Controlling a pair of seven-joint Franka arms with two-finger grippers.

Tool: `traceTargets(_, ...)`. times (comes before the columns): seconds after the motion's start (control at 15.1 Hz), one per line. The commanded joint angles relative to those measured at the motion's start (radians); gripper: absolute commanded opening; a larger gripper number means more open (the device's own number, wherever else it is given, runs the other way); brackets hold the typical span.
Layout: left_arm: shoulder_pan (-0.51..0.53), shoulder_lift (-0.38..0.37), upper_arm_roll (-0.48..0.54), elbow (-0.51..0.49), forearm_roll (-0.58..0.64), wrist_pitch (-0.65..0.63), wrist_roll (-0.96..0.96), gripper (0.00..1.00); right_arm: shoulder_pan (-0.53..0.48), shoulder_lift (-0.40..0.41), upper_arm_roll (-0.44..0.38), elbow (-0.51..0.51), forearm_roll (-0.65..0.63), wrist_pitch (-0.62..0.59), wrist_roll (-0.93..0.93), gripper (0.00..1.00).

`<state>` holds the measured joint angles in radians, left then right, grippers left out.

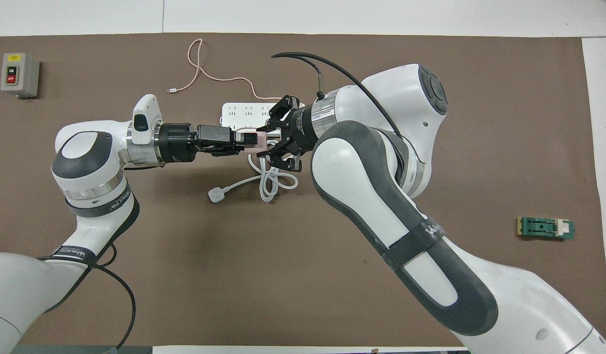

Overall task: Plug charger into power strip
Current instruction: 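Close the left gripper on the charger held by the right gripper, then open the right gripper and withdraw it while the left gripper holds the charger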

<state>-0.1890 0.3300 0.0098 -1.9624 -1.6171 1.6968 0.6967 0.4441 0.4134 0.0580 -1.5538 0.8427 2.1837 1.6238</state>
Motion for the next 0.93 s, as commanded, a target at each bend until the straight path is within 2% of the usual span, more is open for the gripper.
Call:
traceTargets(0.0,-0.020,-0.026,0.013,-0.027,-0.012,0.023,0.020,0.05,0.005,0.010,-0.001,0.014,0.013,0.001,0.014,0.00)
traceTargets(0.07,-0.020,-0.025,0.015,-0.023,-0.003,0.023,0.020,0.02,0.005,0.010,-0.003,0.012,0.013,0.001,0.014,0.00)
traceTargets(0.2,-0.017,-0.023,0.015,-0.009,0.025,0.020,0.017,0.02,0.004,0.010,-0.003,0.012,0.015,-0.001,0.014,0.00)
traceTargets(0.26,-0.011,-0.023,0.015,-0.004,0.040,0.017,0.014,0.02,0.001,0.010,-0.001,0.012,0.016,-0.004,0.016,0.10)
traceTargets(0.33,-0.006,-0.025,0.016,-0.001,0.054,0.012,0.010,0.02,-0.002,0.010,-0.003,0.014,0.016,-0.002,0.024,0.99)
traceTargets(0.53,0.049,-0.035,0.021,0.065,0.156,0.003,-0.023,0.02,-0.050,0.010,-0.010,0.036,0.016,-0.018,0.048,1.00)
traceTargets(0.73,0.118,-0.042,0.021,0.179,0.331,-0.029,-0.051,0.02,-0.123,-0.005,-0.017,0.075,-0.025,-0.050,0.038,1.00)
traceTargets(0.86,0.160,-0.037,0.021,0.264,0.480,-0.042,-0.057,0.02,-0.178,-0.022,-0.012,0.080,-0.182,-0.088,-0.014,1.00)
